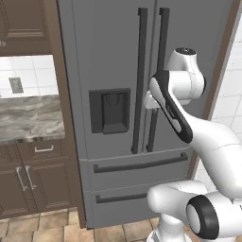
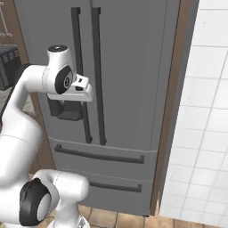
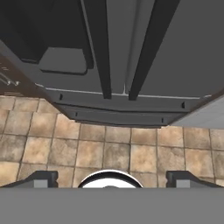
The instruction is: There is a bowl on the dining counter. Grab a lemon wedge from the fridge and place it in the bowl. Then get the liquor bottle and glass cup from the cabinet and place them next to the bowl.
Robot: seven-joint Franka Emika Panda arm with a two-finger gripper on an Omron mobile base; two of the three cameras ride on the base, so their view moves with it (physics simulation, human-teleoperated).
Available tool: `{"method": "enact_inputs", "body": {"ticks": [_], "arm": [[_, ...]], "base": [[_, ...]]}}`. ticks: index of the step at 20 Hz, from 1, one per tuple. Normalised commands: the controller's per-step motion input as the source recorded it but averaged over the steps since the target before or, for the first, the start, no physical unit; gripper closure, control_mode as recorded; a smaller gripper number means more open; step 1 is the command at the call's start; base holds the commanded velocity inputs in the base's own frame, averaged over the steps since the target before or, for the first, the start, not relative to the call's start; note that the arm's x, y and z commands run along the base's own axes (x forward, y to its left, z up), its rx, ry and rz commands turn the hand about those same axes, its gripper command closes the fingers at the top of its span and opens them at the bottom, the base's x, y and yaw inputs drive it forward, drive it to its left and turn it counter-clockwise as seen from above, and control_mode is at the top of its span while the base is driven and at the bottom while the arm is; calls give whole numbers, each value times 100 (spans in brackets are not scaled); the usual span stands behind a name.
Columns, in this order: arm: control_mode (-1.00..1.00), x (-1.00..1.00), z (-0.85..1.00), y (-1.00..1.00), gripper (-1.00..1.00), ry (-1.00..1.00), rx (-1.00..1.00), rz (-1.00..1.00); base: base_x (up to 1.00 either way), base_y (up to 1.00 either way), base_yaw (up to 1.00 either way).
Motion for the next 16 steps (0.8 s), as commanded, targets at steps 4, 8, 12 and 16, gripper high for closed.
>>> {"method": "enact_inputs", "body": {"ticks": [4, 8, 12, 16], "arm": [[100, 0, 0, 0, -100, 0, 0, 0], [100, 0, 0, 0, -100, 0, 0, 0], [100, 0, 0, 0, -100, 0, 0, 0], [100, 0, 0, 0, -100, 0, 0, 0]], "base": [[-25, -27, 0], [-25, -18, 0], [-11, -4, 0], [-34, -14, 0]]}}
